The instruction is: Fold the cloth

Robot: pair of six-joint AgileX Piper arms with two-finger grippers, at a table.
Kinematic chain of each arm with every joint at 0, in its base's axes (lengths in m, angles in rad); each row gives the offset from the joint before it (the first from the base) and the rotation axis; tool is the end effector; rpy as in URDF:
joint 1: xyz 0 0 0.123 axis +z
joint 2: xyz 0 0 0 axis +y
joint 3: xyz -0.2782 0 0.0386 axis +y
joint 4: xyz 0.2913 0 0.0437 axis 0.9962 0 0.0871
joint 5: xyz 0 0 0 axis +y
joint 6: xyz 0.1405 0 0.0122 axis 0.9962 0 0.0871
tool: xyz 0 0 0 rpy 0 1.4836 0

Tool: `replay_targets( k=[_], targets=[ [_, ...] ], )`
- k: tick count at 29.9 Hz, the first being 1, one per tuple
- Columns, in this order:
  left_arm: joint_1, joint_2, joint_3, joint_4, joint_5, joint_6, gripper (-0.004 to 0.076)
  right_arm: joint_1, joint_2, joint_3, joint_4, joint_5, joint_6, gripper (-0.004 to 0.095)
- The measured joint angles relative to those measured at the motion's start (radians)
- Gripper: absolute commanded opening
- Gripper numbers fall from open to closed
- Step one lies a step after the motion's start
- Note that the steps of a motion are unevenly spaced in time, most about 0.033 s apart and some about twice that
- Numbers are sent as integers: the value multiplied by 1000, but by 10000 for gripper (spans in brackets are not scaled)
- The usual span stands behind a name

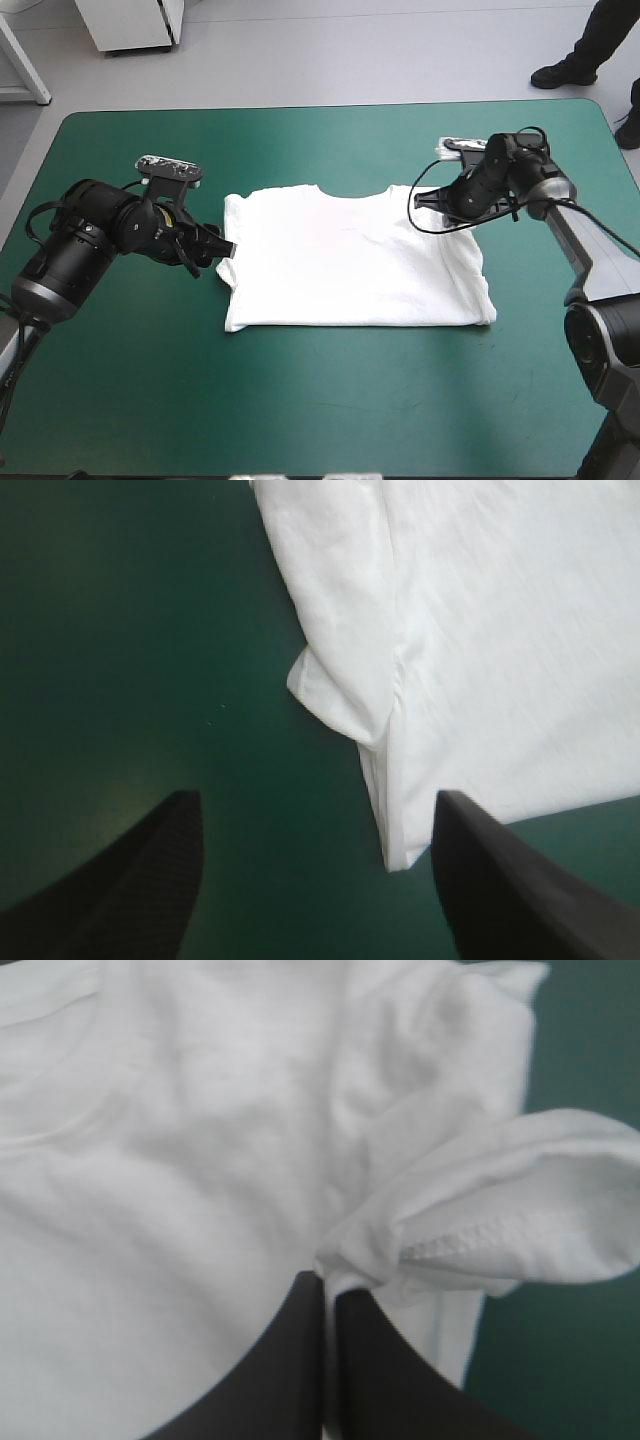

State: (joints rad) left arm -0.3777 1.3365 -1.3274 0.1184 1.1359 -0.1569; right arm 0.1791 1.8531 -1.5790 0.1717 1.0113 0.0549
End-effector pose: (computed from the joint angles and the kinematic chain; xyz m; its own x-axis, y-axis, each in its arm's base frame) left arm 0.3158 -0.1090 0.3216 -0.8379 0.2184 -0.5003 0.2295 0.9725 0.0401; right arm 0.4474 0.1018 0.2130 -0.9377 -0.0228 -0.3466 -0.0930 0.9779 0.1872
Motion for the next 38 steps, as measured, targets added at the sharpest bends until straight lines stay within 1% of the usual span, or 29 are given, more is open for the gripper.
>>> replay_targets(
  k=[7,11,13,15,19,21,23,26,29,35,38],
  targets=[
    [0,0,0,0,3,0,472,119,16,-2,19,-35,-2,-17],
    [0,0,0,-1,4,0,472,136,70,-2,44,-38,-1,-16],
    [0,0,0,-10,4,0,472,137,103,-2,59,-37,-1,11],
    [0,0,0,-23,4,0,472,137,133,-2,78,-31,-6,95],
    [0,0,0,-38,4,0,472,137,144,-6,104,-5,-25,364],
    [0,0,0,-43,4,0,472,137,139,-8,111,7,-37,481],
    [0,0,0,-44,4,0,472,138,122,-8,111,22,-40,531],
    [0,0,0,-46,4,0,472,138,66,-7,102,30,-41,532],
    [0,0,0,-46,10,0,472,138,-20,-7,67,40,-37,532],
    [0,0,0,-46,38,-22,472,138,-204,10,-100,105,61,532],
    [0,0,0,-46,61,-34,472,138,-297,86,-189,124,115,527]
  ],
)
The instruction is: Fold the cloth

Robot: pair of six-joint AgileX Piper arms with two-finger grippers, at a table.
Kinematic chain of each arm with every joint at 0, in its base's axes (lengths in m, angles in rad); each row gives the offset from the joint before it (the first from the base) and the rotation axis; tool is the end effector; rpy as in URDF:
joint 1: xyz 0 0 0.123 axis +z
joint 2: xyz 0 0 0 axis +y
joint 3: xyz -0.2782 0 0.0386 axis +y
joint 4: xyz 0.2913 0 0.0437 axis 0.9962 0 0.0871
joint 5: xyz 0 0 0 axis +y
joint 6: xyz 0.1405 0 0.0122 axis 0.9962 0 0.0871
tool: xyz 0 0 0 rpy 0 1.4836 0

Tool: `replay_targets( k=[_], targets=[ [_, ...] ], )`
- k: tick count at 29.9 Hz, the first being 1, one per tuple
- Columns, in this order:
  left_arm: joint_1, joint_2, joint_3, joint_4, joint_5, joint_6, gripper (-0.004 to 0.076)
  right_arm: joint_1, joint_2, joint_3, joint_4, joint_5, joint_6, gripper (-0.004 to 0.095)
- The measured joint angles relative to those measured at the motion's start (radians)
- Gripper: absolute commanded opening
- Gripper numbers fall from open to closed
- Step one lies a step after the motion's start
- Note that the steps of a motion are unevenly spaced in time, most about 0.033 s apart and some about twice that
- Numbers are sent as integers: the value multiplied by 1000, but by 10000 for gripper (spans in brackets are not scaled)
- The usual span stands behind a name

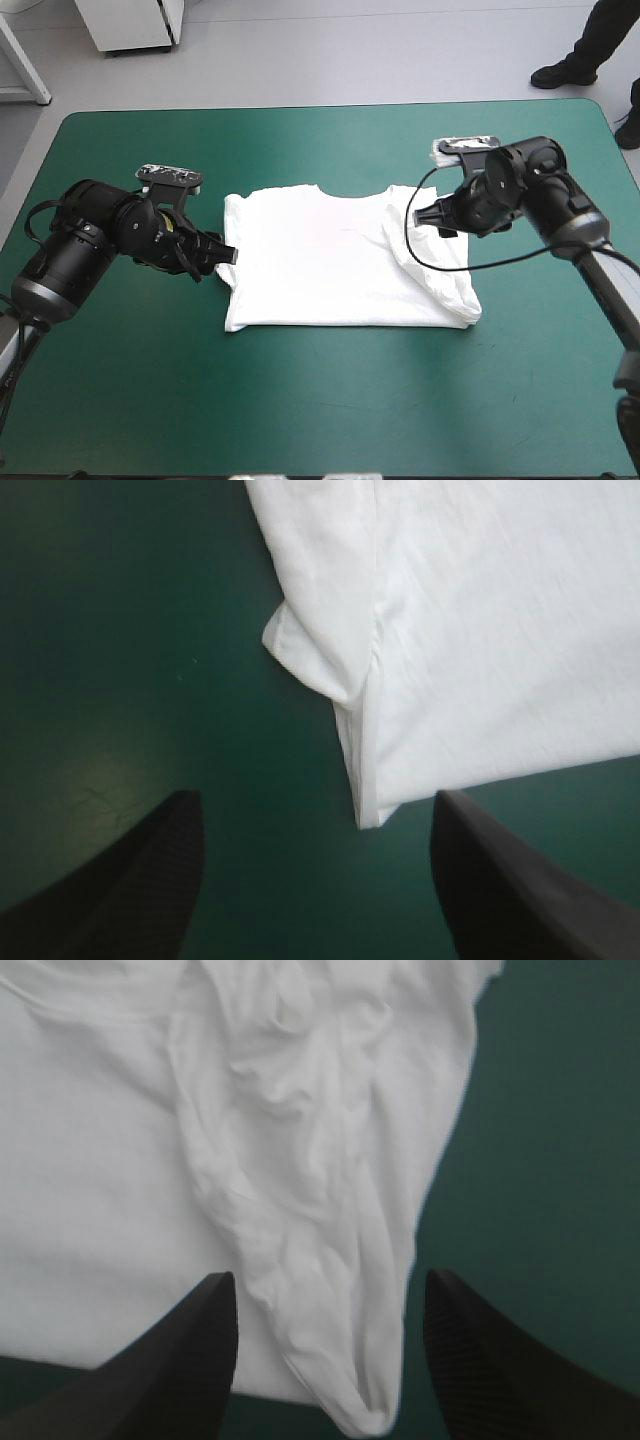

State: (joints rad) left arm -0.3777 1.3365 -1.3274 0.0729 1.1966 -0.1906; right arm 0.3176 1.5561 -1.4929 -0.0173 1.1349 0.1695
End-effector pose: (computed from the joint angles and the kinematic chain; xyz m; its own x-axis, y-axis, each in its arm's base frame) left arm 0.3067 -0.1114 0.3171 -0.8800 0.1740 -0.4419 0.1994 0.9798 -0.0113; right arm 0.3717 0.1198 0.3006 -0.8894 -0.1224 -0.4403 -0.1642 0.9847 0.0578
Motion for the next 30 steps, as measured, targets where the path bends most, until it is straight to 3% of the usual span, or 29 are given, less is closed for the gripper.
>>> replay_targets(
  k=[5,12,21,30],
  targets=[
    [0,2,0,0,6,-21,472,0,-173,212,-82,10,72,511],
    [0,84,27,-31,-1,-33,472,-78,-377,385,-52,0,134,511],
    [0,139,195,-102,-124,-37,472,-308,-408,403,113,-2,33,509],
    [0,206,298,-131,-248,-37,472,-326,-408,403,152,-15,6,509]
  ],
)
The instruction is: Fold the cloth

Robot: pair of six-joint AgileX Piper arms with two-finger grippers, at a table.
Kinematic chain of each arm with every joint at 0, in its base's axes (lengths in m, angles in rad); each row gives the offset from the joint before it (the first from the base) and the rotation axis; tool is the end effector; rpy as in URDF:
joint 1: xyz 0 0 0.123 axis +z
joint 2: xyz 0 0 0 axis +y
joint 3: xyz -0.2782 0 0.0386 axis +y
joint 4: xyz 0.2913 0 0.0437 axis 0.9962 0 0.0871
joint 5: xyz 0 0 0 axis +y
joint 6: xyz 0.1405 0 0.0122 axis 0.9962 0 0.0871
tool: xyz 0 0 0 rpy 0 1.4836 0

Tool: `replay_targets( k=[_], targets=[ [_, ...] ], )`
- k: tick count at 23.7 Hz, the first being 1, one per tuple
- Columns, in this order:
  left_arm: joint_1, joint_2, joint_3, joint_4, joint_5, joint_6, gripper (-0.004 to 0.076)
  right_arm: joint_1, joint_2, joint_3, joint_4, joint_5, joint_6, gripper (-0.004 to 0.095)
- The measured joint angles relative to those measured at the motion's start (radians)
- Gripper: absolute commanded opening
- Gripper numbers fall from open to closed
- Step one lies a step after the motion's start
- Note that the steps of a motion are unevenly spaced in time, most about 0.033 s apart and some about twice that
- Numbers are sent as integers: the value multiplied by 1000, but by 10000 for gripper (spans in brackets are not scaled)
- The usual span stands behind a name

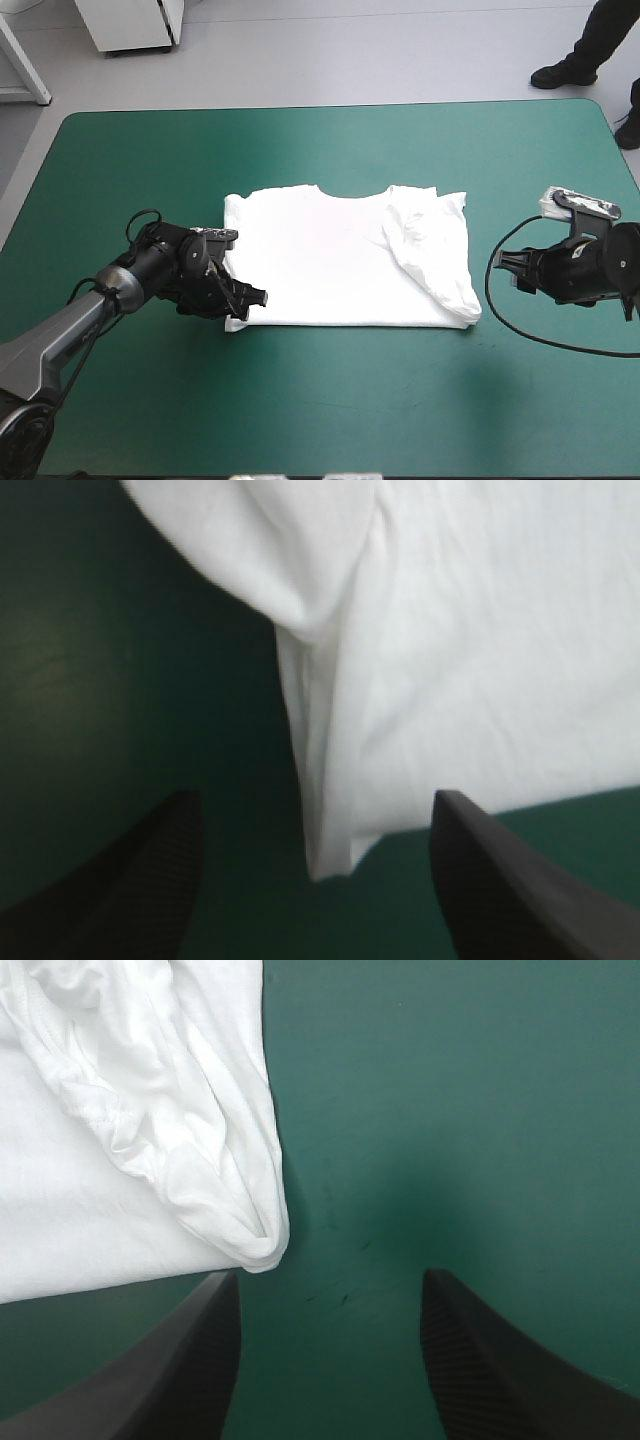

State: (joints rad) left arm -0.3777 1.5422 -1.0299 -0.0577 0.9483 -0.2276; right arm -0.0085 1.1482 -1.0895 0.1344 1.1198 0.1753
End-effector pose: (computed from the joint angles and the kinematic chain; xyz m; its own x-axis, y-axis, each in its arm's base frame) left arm 0.3077 -0.1292 0.1594 -0.9778 0.1103 -0.1783 0.1288 0.9871 -0.0952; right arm 0.2796 0.0146 0.2951 -0.8724 0.2378 -0.4270 0.1592 0.9643 0.2117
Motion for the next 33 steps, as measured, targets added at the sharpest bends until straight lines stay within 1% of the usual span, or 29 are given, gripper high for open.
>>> replay_targets(
  k=[4,6,7,8,10,11,14,16,17,19,22,25,28,33],
  targets=[
    [-1,66,1,0,-39,0,469,0,0,0,2,0,-2,509],
    [-7,91,-5,4,-38,-3,435,0,0,0,2,-1,-2,509],
    [-11,99,-9,10,-36,-4,395,0,0,0,2,-1,-2,509],
    [-14,106,-11,12,-35,-4,349,0,0,0,2,-1,-3,509],
    [-32,118,-18,13,-36,-4,25,0,0,0,2,2,-21,509],
    [-43,121,-20,6,-46,-4,-3,0,1,0,2,10,-28,509],
    [-57,122,-20,-18,-59,-4,-10,52,14,0,-3,24,-33,509],
    [-57,122,-21,-21,-60,-6,-10,120,33,0,-23,18,-24,510],
    [-57,122,-21,-21,-60,-6,-10,169,54,0,-58,12,0,511],
    [-57,122,-21,-23,-60,-5,-10,222,108,0,-103,3,38,519],
    [-57,122,-21,-23,-59,-5,-10,230,180,9,-106,-35,42,519],
    [-57,122,-21,-23,-57,-5,-10,230,227,72,-89,-121,44,519],
    [-57,122,-22,-23,-56,-5,-10,231,242,176,-71,-202,42,519],
    [-57,122,-22,-23,-57,-5,-10,231,268,216,-70,-290,41,510]
  ],
)
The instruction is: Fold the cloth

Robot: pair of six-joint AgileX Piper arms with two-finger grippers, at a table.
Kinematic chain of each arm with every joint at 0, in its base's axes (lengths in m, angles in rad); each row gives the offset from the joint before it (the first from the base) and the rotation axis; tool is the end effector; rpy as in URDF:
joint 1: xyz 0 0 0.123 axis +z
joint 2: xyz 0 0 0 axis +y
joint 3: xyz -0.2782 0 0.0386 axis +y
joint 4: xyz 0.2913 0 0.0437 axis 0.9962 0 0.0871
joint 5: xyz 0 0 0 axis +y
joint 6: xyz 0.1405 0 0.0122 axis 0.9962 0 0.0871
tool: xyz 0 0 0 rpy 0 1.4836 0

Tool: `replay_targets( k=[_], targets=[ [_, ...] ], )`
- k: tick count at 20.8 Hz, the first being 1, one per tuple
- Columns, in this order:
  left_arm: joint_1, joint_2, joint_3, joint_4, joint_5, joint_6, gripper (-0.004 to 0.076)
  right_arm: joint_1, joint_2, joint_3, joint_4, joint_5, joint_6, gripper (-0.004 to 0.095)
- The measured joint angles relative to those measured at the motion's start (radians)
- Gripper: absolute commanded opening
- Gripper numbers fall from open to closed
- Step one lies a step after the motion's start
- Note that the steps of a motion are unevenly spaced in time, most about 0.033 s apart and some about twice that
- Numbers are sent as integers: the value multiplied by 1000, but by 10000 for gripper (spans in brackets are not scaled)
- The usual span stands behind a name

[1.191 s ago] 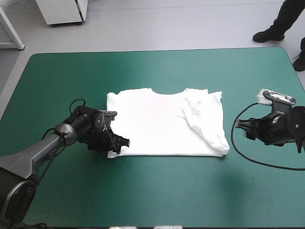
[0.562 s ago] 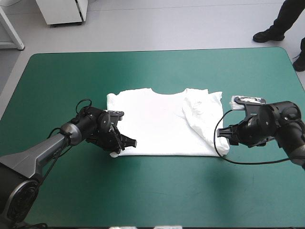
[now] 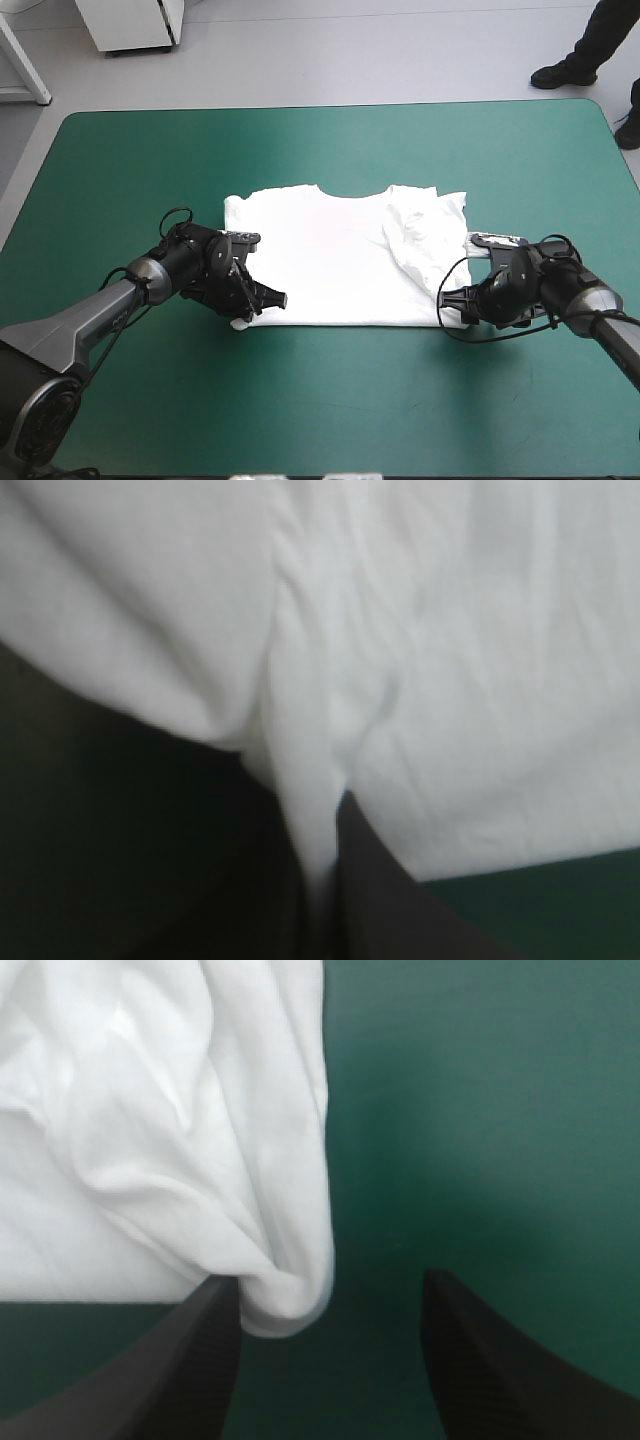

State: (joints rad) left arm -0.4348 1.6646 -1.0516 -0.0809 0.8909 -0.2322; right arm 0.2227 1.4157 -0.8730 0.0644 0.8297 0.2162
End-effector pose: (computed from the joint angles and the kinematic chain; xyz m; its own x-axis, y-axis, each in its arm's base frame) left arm 0.3134 -0.1553 0.1255 -0.9802 0.1478 -0.1315 0.1618 0.9814 -0.1029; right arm 0.2979 0.0743 0.1557 -0.9642 0.0447 -0.2615 0.0144 0.9931 0.1166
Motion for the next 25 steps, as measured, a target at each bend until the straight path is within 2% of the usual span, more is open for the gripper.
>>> replay_targets(
  k=[3,5,7,8,15,20,25],
  targets=[
    [0,0,0,0,1,0,-10,0,58,1,26,-51,0,481],
    [0,1,0,0,-2,0,-10,0,95,-11,31,-45,-6,385],
    [0,1,0,0,-4,0,-10,0,123,-27,24,-23,-19,173],
    [0,1,0,0,-4,0,-10,-1,130,-31,21,-14,-25,-7],
    [0,-8,-12,1,12,0,-10,-2,108,-37,58,-16,-49,-17],
    [-1,-125,-42,23,32,0,-10,3,-40,-102,71,105,-78,-17],
    [-1,-206,-109,34,48,0,-10,6,-107,-211,71,152,-82,-17]
  ],
)
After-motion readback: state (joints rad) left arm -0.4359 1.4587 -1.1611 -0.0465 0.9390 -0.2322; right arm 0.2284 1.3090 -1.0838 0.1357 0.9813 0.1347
